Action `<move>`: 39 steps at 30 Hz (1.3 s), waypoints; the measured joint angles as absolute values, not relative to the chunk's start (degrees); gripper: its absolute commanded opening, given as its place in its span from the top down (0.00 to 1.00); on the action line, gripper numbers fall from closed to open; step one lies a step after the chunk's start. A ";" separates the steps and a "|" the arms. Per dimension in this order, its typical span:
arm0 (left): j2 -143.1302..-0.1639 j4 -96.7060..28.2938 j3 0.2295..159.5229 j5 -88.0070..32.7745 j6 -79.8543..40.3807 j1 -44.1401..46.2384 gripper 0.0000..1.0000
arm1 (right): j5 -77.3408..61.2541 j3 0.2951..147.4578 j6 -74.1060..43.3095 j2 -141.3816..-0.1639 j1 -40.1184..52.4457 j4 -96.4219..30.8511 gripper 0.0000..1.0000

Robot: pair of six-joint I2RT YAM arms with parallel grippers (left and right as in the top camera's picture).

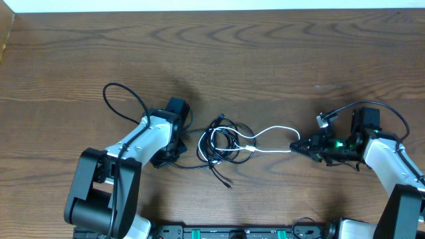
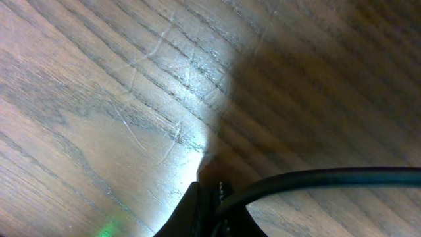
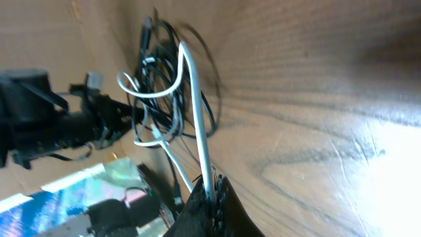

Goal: Untangle cables

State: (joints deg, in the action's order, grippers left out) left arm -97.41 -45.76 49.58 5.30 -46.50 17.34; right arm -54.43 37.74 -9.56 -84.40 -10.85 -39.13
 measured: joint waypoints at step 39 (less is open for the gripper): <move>-97.38 -45.67 49.58 5.28 -46.50 17.34 0.92 | -39.94 27.97 -26.76 -84.40 16.29 -18.17 0.99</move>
